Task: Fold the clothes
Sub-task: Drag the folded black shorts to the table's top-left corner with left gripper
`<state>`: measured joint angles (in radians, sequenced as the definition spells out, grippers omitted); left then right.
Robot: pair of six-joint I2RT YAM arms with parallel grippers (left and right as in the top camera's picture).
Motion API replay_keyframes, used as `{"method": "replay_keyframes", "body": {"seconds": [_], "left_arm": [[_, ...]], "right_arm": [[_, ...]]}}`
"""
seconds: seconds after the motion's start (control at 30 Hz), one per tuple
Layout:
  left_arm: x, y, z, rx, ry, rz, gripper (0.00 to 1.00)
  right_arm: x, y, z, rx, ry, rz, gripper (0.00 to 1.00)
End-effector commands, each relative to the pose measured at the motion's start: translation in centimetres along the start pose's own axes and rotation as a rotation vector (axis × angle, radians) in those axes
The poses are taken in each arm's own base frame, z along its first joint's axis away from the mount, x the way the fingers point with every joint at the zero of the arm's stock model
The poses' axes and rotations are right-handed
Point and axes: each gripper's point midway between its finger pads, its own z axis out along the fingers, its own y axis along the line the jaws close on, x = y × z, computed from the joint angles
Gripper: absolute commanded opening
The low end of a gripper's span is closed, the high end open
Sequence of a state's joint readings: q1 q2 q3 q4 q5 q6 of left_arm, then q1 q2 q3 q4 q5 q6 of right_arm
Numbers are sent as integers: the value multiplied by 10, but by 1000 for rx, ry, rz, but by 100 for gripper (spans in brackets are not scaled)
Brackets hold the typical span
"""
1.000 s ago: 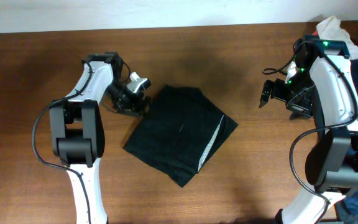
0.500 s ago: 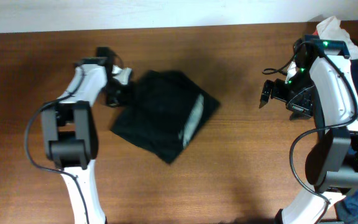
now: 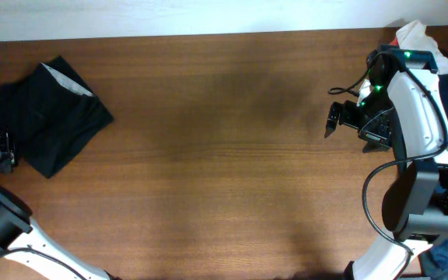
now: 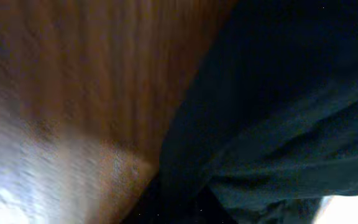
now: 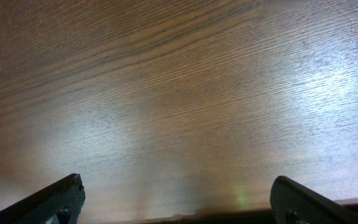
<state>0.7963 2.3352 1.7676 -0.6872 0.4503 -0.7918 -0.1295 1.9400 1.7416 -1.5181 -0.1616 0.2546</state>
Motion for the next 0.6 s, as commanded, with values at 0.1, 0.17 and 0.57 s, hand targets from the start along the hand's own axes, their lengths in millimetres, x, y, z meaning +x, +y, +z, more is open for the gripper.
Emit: {"method": "replay_keyframes", "body": {"seconds": [0.1, 0.17, 0.57], "left_arm": [[86, -55, 48, 10, 122, -175, 42], [102, -67, 63, -29, 36, -241, 41], [13, -42, 38, -3, -197, -367, 14]], "right_arm": [[2, 7, -9, -43, -12, -1, 99], [6, 12, -9, -73, 4, 1, 99], [16, 10, -9, -64, 46, 10, 99]]}}
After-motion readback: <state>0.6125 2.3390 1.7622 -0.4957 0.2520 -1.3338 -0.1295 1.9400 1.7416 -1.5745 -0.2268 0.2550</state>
